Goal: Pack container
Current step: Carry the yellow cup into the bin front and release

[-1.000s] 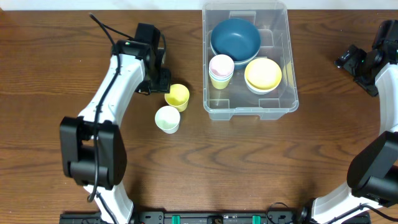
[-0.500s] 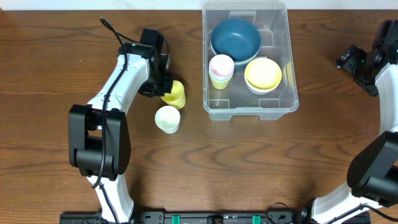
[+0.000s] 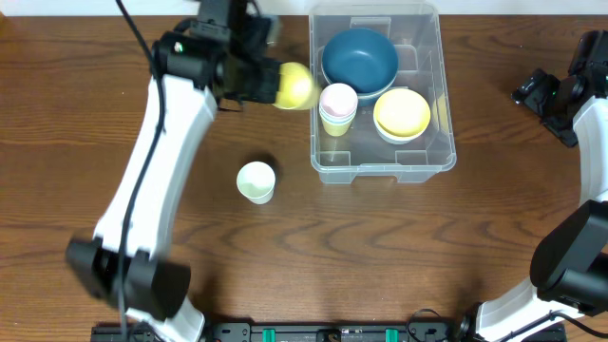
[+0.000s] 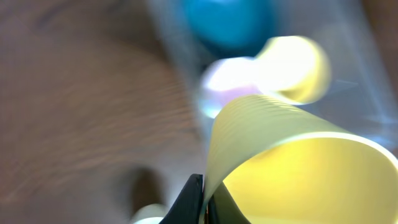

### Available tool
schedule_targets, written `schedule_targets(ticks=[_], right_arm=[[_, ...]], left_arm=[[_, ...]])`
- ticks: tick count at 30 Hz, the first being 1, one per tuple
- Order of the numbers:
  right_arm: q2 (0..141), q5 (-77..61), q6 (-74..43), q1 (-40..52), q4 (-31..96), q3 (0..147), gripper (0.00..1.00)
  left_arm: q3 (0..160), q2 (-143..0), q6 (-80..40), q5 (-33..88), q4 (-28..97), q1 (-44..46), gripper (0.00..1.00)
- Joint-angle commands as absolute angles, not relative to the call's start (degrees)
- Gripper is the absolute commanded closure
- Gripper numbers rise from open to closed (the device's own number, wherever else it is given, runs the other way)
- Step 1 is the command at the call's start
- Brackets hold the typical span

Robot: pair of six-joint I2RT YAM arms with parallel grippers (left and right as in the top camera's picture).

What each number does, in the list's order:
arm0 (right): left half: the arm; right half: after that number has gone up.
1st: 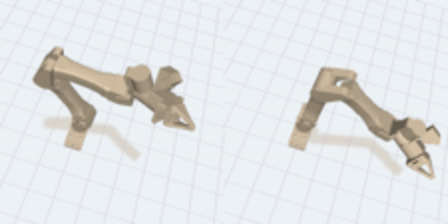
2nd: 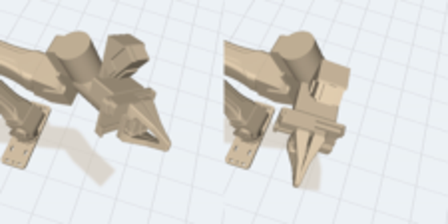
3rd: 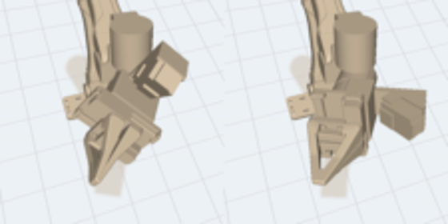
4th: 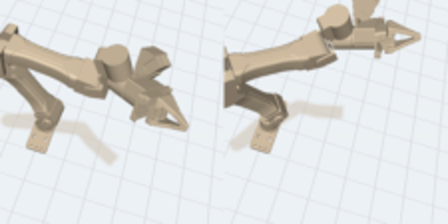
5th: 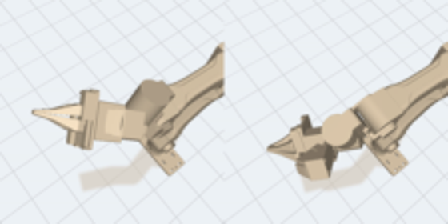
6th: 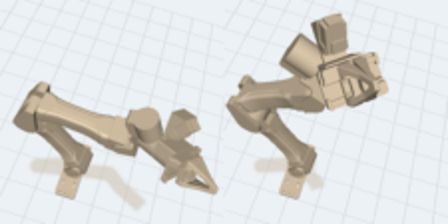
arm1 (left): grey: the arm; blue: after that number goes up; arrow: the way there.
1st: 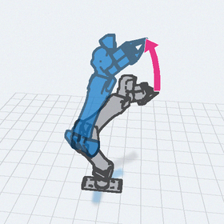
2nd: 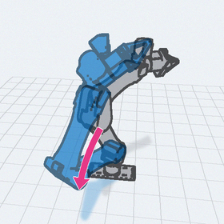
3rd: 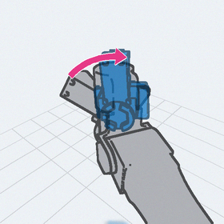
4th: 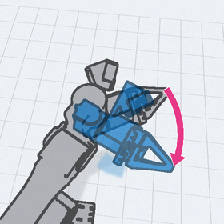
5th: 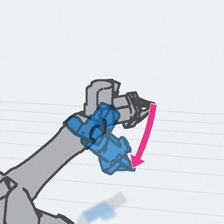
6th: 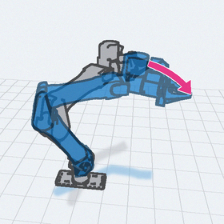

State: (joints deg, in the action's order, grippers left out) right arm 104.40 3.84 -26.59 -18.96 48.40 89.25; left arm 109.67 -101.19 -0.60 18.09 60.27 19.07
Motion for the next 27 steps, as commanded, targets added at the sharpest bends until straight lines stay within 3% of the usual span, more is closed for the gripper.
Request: schedule_targets(ticks=[1,8,22,25,27], right_arm=[[104.3,4.1,-27.4,-19.1,48.5,89.1,0.01],[104.3,4.1,-27.4,-19.1,48.4,89.1,0.01],[104.3,4.1,-27.4,-19.1,48.4,89.1,0.01],[104.3,4.1,-27.4,-19.1,48.4,89.1,0.01],[104.3,4.1,-27.4,-19.1,48.5,89.1,0.01]], left_arm=[[109.0,-102.0,0.8,19.6,60.8,26.2,0.94],[108.0,-109.8,-0.8,12.8,59.8,33.3,0.94],[107.9,-118.4,-1.8,9.7,59.6,31.2,0.94],[107.9,-119.2,-1.8,9.7,60.0,31.2,0.83],[107.9,-119.4,-1.8,9.7,60.0,31.2,0.65]])
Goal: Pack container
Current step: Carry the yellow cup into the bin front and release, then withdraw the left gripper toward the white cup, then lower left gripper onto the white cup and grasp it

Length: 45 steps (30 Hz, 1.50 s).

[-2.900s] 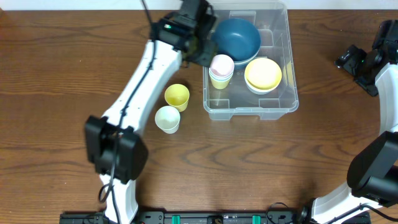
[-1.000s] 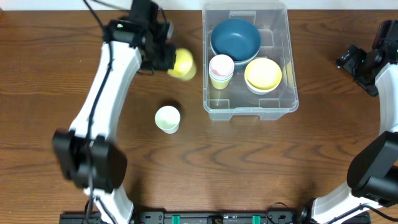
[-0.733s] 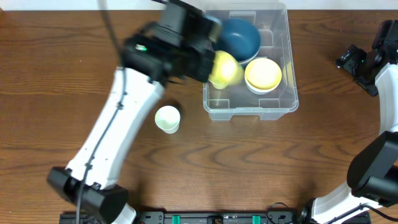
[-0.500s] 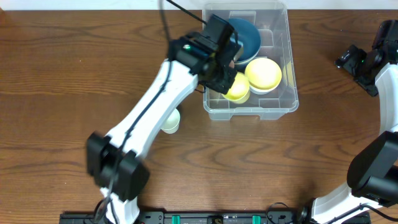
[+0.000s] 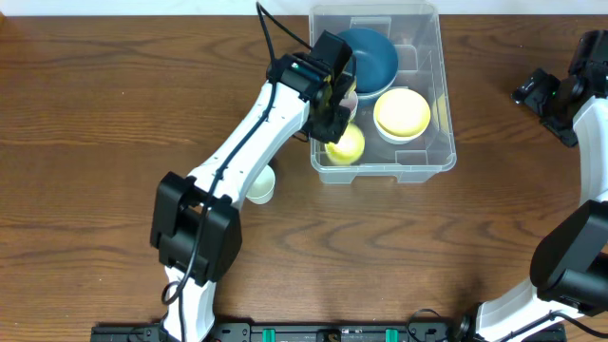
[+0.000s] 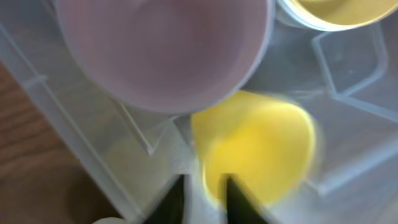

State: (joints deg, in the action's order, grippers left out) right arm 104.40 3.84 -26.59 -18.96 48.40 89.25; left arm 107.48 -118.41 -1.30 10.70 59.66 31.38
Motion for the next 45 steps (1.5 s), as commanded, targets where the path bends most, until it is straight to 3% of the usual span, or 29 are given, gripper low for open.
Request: schedule_targets(ticks=[1,3,16,26,36,45], right_arm=[[104.3,4.1,-27.4,-19.1,48.4,89.1,0.01],[104.3,4.1,-27.4,-19.1,48.4,89.1,0.01],[104.3,4.1,-27.4,-19.1,48.4,89.1,0.01],[104.3,4.1,-27.4,-19.1,48.5,89.1,0.01],[104.3,4.1,-27.4,-19.1,48.4,89.1,0.01],[104.3,4.1,-27.4,-19.1,48.4,89.1,0.01]], left_arm=[[107.9,-119.4,-1.8,9.7,59.9,31.2,0.56],[108.0,-119.2,-1.7,9.5,59.5,31.2,0.51],[113.6,-102.0,-2.2,7.0,65.1,21.3,0.49],[108.9,-94.3,-6.3,6.6,82.7,7.9,0.49],[81.3,-94.3,-13.8,7.8,65.4,7.4,0.49],[72.9,-94.9,-12.8,8.9,55.8,7.5,0.49]])
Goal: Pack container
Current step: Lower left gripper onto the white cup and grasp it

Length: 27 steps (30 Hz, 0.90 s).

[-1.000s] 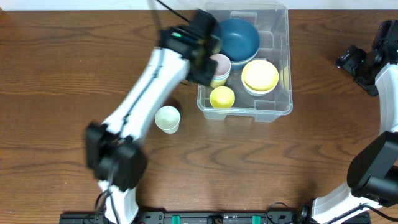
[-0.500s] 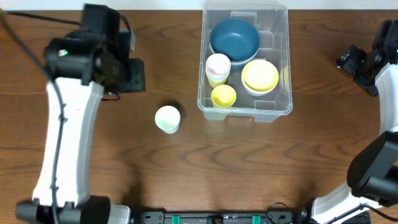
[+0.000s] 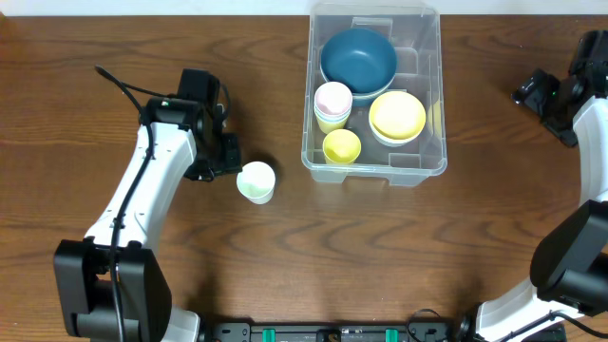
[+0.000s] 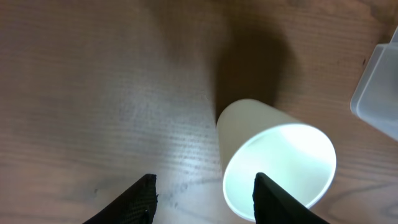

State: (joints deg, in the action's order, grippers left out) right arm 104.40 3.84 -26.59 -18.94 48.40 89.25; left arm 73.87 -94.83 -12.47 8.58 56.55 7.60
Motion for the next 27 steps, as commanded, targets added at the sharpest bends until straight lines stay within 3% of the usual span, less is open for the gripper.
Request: schedule_targets(ticks=[1,14,16,18,19,27], right_arm=[[104.3,4.1,-27.4,-19.1,48.4,89.1,0.01],[104.3,4.1,-27.4,-19.1,48.4,89.1,0.01],[104.3,4.1,-27.4,-19.1,48.5,89.1,0.01],[104.3,4.1,-27.4,-19.1,48.5,89.1,0.02],[104.3,4.1,-27.4,-19.1,48.4,89.1,0.01],[104.3,4.1,-27.4,-19.1,48.5,89.1,0.01]], left_arm=[[72.5,-95.3,-12.1,9.5,55.1,7.5,0.5],[72.2,-103.5,-12.1,10.0,54.7,12.1,0.5],[72.2,-103.6,-12.1,10.0,54.2,12.3,0.64],[72.2,-103.6,-12.2,10.0,53.5,12.2,0.9],[72.2,-103.6,-12.2,10.0,53.1,12.1,0.94],[85.7,-101.9,-12.1,9.9,58.3,10.3,0.94]])
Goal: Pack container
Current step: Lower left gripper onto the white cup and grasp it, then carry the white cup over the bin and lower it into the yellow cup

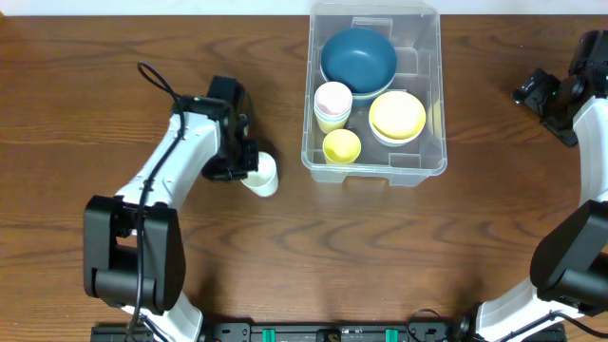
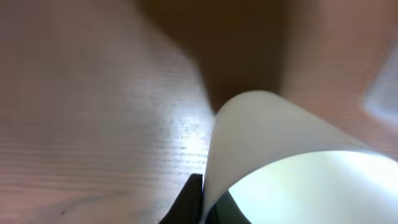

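Observation:
A pale mint-white cup [image 1: 263,177] [image 2: 292,168] stands on the wooden table left of the clear plastic container [image 1: 309,114]. My left gripper [image 1: 249,168] [image 2: 204,202] is shut on the cup's rim, one finger outside and one inside the wall. In the container sit a blue bowl [image 1: 358,59], a yellow bowl [image 1: 398,115], a stack of pink cups [image 1: 332,103] and a yellow cup [image 1: 341,146]. My right gripper [image 1: 534,92] rests far right at the table's edge; its jaws are too small to read.
Bare wooden table [image 1: 114,85] surrounds the left arm [image 1: 176,157]. The container's near wall [image 1: 372,177] lies just right of the held cup. The right arm's base [image 1: 570,256] occupies the right edge.
My left gripper, open beside the pale cup before, is now shut on its rim. The arm has shifted slightly right toward the cup. The container's contents are unchanged.
First my left gripper held a yellow cup left of the container. Then it was over the container's front left corner with that cup. Later the yellow cup sat inside and the gripper stood open by the pale cup; now it grips that cup.

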### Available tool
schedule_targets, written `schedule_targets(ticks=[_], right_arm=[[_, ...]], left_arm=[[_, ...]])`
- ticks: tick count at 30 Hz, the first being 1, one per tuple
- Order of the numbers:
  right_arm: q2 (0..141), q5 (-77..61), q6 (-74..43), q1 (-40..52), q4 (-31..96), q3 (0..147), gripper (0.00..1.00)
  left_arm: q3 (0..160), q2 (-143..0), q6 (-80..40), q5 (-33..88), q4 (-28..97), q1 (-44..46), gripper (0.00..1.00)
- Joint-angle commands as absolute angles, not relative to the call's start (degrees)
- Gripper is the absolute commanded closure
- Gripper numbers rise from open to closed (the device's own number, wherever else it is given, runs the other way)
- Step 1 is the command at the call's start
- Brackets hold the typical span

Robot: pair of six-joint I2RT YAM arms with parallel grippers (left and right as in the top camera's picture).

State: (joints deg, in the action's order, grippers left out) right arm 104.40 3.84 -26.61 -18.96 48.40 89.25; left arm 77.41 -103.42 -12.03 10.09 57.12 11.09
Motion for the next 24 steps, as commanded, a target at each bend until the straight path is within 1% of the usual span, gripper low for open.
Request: schedule_targets(ticks=[1,5,8,13,16,20,24], right_arm=[[104.3,4.1,-27.4,-19.1,48.5,89.1,0.01],[104.3,4.1,-27.4,-19.1,48.5,89.1,0.01],[104.3,4.1,-27.4,-19.1,48.5,89.1,0.01],[104.3,4.1,-27.4,-19.1,48.4,89.1,0.01],[104.3,4.1,-27.4,-19.1,48.4,89.1,0.01],[104.3,4.1,-27.4,-19.1,48.5,89.1,0.01],[104.3,4.1,-27.4,-19.1,48.4,89.1,0.01]], left_arm=[[88.9,-101.3,-12.1,9.8,59.4,10.3,0.94],[103.0,-99.3,-11.6,9.9,61.9,11.5,0.94],[109.8,-98.7,-9.3,10.1,62.4,15.4,0.94],[110.1,-100.1,-8.7,9.3,61.5,24.9,0.94],[109.7,-102.9,-8.7,9.3,60.2,28.6,0.94],[109.7,-107.4,-8.9,9.4,59.5,30.6,0.94],[109.7,-110.5,-9.1,9.4,60.5,30.7,0.94]])
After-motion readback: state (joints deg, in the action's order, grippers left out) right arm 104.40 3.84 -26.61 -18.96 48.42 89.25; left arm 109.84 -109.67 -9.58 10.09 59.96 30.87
